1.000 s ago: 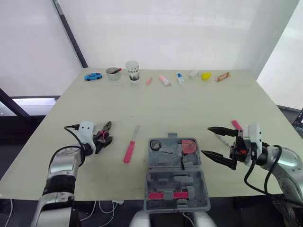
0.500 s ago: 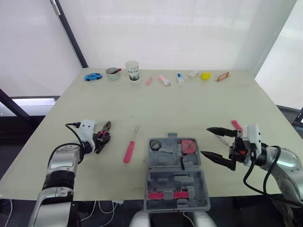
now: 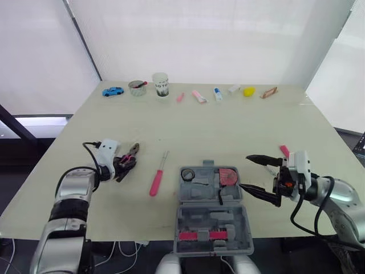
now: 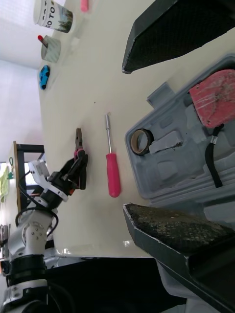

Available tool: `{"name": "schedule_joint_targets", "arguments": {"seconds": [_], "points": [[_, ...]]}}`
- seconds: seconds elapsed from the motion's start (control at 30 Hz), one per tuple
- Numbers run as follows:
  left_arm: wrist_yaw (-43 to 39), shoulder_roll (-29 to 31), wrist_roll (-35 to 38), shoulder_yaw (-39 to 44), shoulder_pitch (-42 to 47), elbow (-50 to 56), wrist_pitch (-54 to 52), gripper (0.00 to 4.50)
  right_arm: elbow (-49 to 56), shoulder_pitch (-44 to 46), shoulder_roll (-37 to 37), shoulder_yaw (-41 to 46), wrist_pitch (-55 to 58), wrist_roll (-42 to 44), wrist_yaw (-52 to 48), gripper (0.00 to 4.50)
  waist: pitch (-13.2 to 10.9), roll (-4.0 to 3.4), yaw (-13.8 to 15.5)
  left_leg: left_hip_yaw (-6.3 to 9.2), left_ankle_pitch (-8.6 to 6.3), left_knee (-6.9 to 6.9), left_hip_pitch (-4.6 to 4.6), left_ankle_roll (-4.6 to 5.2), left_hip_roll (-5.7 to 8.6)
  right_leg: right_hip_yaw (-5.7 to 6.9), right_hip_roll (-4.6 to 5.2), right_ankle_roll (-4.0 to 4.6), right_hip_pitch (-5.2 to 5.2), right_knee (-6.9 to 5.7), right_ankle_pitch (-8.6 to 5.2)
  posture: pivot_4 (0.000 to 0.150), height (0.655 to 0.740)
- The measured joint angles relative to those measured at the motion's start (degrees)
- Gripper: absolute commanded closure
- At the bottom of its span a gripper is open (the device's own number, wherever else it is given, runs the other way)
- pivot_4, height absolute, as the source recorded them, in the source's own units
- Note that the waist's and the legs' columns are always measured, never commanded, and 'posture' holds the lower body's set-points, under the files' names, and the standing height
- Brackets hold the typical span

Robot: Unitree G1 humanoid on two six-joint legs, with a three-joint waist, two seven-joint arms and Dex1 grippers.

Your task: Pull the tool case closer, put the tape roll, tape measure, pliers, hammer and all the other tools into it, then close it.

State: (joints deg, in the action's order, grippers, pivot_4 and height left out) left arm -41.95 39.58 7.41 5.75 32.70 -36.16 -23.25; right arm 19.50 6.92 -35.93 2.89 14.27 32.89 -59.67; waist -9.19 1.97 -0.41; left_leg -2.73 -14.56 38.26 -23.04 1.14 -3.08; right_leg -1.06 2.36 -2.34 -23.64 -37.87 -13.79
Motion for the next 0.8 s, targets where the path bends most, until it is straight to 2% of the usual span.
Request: {"name": "schedule_joint_targets", "arguments": {"seconds": [0.27, 0.47, 0.57, 0.8], "points": [[-23.6, 4.1, -0.4, -11.3, 9.3, 11.0, 0.1, 1.94, 0.3, 5.0, -0.7, -1.6, 5.2, 0.6, 0.7, 0.00, -0.2, 0.13, 0.0, 0.08, 0.00, 0.06, -0.28, 0.00, 0.00, 0.08, -0.01, 0.00, -0.14, 0.07, 0.00, 0.150, 0.7400], [-36.9, 2.4, 0.8, -18.4, 14.6, 16.0, 0.2, 1.94, 1.7, 9.7, -1.7, -4.3, 11.3, -0.9, 4.2, 0.00, -0.2, 0.12, -0.2, 0.19, 0.01, 0.16, -0.73, 0.01, -0.02, 0.09, -0.12, 0.00, -0.62, -0.03, 0.00, 0.150, 0.7400], [-43.9, -0.9, 1.2, -22.3, 18.8, 16.8, 2.2, 1.94, 2.0, 12.8, -3.3, -7.6, 13.4, -3.9, 4.7, 0.00, -0.2, 0.10, -0.1, 0.22, 0.01, 0.17, -0.79, 0.01, -0.02, 0.10, -0.14, 0.00, -0.64, 0.01, 0.00, 0.150, 0.7400], [-47.0, -5.4, 2.3, -28.5, 23.2, 14.9, 5.9, 1.94, 0.4, 20.1, -5.5, -15.4, 17.8, -11.9, 5.7, 0.00, -0.2, 0.06, -0.4, 0.21, 0.01, 0.23, -0.80, 0.02, -0.04, 0.02, -0.21, 0.00, -0.67, -0.03, 0.00, 0.150, 0.7400]]}}
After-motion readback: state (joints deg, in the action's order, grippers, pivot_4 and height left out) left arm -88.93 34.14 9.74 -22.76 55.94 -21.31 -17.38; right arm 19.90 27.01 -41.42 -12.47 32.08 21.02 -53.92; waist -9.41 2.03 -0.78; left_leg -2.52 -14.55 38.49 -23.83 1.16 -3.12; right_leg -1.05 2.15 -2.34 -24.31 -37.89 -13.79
